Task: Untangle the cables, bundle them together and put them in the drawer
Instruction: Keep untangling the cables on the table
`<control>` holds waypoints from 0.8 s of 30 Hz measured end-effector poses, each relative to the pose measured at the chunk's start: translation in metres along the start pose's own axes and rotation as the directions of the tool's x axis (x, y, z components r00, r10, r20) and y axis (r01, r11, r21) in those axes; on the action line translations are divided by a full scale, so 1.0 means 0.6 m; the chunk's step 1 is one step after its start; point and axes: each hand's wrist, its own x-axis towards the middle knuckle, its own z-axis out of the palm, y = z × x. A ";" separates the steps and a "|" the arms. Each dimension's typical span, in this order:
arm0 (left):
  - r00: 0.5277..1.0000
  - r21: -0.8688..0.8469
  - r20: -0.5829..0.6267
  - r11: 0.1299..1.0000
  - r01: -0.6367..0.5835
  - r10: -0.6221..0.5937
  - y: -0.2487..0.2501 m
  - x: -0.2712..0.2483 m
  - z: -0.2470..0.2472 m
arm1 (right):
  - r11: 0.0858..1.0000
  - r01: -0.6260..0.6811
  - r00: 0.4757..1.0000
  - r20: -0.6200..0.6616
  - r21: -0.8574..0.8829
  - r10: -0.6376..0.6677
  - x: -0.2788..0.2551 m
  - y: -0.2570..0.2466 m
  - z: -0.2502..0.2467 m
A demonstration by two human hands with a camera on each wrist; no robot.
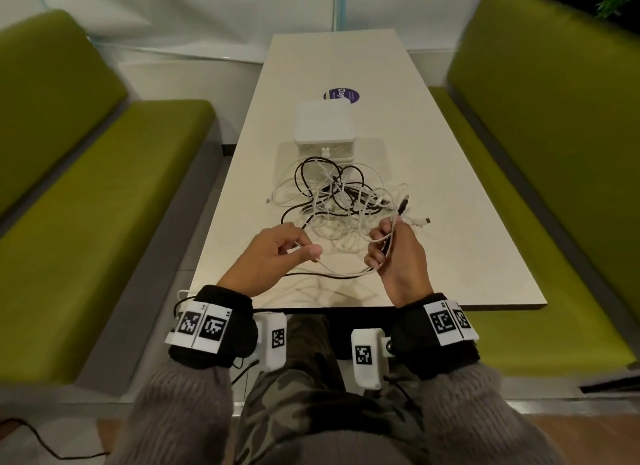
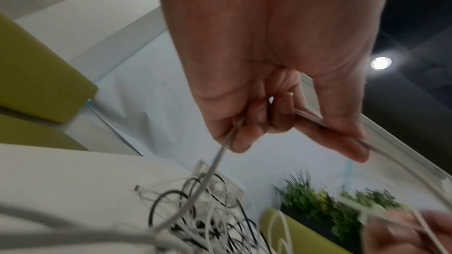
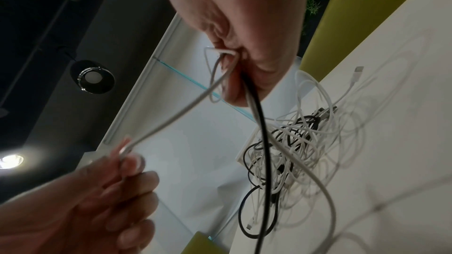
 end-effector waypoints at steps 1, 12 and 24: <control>1.000 0.007 -0.024 1.000 0.015 -0.015 -0.002 -0.001 -0.013 | 1.000 0.018 1.000 -0.019 0.013 -0.018 0.003 0.000 -0.002; 0.612 0.326 -0.764 0.698 0.638 -0.202 -0.133 -0.022 -0.168 | 0.982 0.180 0.983 0.032 0.054 -0.182 0.014 -0.001 -0.022; 0.989 0.371 0.092 0.918 -0.139 0.113 0.020 0.032 0.070 | 0.988 0.156 0.987 0.043 0.007 -0.156 -0.010 0.016 0.022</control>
